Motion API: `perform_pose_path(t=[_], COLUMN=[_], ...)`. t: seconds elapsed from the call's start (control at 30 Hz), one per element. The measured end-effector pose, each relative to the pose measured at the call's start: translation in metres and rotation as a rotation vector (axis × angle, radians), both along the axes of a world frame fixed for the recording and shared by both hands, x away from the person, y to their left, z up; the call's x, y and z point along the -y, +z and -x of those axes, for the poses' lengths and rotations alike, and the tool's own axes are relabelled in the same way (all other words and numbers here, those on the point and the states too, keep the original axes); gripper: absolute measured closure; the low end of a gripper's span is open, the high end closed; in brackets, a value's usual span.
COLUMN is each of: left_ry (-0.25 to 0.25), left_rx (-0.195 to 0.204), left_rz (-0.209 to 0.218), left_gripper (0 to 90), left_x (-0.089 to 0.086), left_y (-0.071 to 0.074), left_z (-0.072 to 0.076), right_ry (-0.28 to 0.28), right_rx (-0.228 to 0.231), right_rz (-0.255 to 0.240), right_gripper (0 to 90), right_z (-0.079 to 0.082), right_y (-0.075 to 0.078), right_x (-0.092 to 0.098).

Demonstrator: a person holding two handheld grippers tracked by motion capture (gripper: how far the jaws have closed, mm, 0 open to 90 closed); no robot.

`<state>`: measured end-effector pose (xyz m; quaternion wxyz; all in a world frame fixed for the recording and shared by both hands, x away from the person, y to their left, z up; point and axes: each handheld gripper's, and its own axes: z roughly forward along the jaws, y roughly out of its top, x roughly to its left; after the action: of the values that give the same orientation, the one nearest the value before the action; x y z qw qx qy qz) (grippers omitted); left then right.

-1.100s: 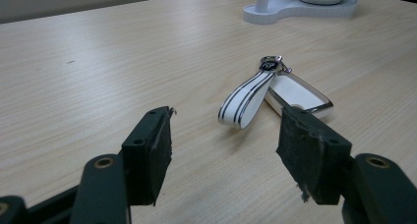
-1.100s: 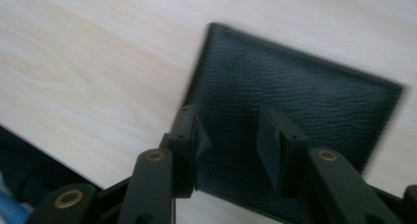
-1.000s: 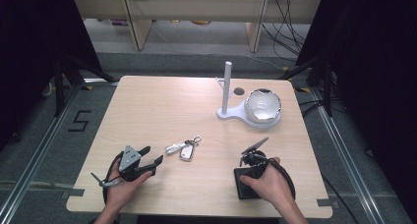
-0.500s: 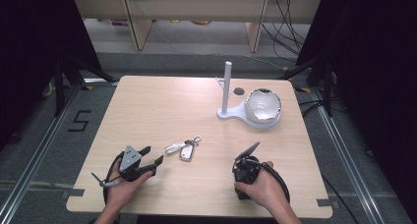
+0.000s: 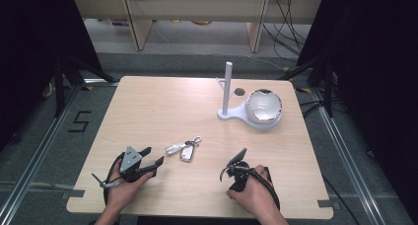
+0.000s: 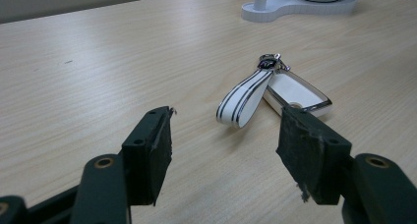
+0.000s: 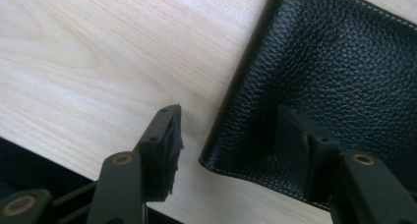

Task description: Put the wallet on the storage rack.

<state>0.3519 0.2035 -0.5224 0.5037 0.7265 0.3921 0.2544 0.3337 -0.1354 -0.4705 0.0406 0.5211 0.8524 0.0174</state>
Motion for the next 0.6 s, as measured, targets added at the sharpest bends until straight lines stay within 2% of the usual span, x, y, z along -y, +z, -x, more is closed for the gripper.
perform_pose_path(t=[0.03, 0.07, 0.1, 0.13, 0.17, 0.2, 0.27, 0.3, 0.4, 0.43, 0.5, 0.53, 0.57, 0.6], left_ry=[0.004, 0.001, 0.009, 0.008, 0.010, 0.006, 0.005, 0.009, 0.005, 0.007, 0.010, 0.010, 0.008, 0.005], left_rx=[-0.002, 0.000, -0.004, -0.003, -0.004, 0.000, 0.000, -0.004, -0.003, -0.003, -0.005, -0.006, -0.003, -0.002], left_rz=[0.004, 0.002, -0.001, -0.001, 0.000, 0.006, 0.007, -0.002, 0.002, 0.002, 0.004, 0.002, -0.001, 0.002], left_gripper=[36.8, 36.8, 36.8, 36.8, 36.7, 36.7, 36.7, 36.7, 36.7, 36.6, 36.6, 36.6, 36.6, 36.6], left_x=[0.000, 0.000, 0.000, 0.000, 0.000, 0.000, 0.000, 0.000, -0.001, -0.001, -0.001, -0.001, -0.001, -0.001], left_y=[0.000, 0.000, 0.000, 0.000, 0.001, 0.000, 0.000, 0.001, 0.000, 0.000, 0.001, 0.001, 0.001, 0.000], left_z=[0.000, 0.000, 0.001, 0.001, 0.001, 0.001, 0.000, 0.001, 0.001, 0.001, 0.001, 0.001, 0.001, 0.001], right_ry=[0.012, 0.012, 0.015, 0.053, 0.037, 0.027, 0.065, 0.079, 0.055, 0.020, 0.038, 0.021, 0.042, 0.022], right_rx=[0.024, 0.024, 0.041, 0.064, 0.066, 0.061, 0.079, 0.077, 0.065, 0.046, 0.053, 0.036, 0.057, 0.019], right_rz=[0.032, 0.032, 0.059, 0.079, 0.100, 0.099, 0.101, 0.097, 0.083, 0.081, 0.076, 0.064, 0.052, 0.003], right_gripper=[48.2, 48.2, 51.0, 53.3, 56.2, 56.3, 57.0, 57.5, 61.2, 62.1, 62.9, 63.7, 64.5, 67.7], right_z=[0.003, 0.003, 0.004, 0.004, 0.006, 0.006, 0.004, 0.003, 0.003, 0.003, 0.002, 0.002, 0.001, 0.000], right_y=[-0.001, -0.001, -0.002, -0.003, -0.003, -0.003, -0.004, -0.004, -0.002, -0.001, -0.001, 0.001, -0.001, 0.003], right_x=[-0.004, -0.004, -0.006, -0.006, -0.008, -0.009, -0.006, -0.004, -0.004, -0.005, -0.002, -0.002, 0.001, 0.004])
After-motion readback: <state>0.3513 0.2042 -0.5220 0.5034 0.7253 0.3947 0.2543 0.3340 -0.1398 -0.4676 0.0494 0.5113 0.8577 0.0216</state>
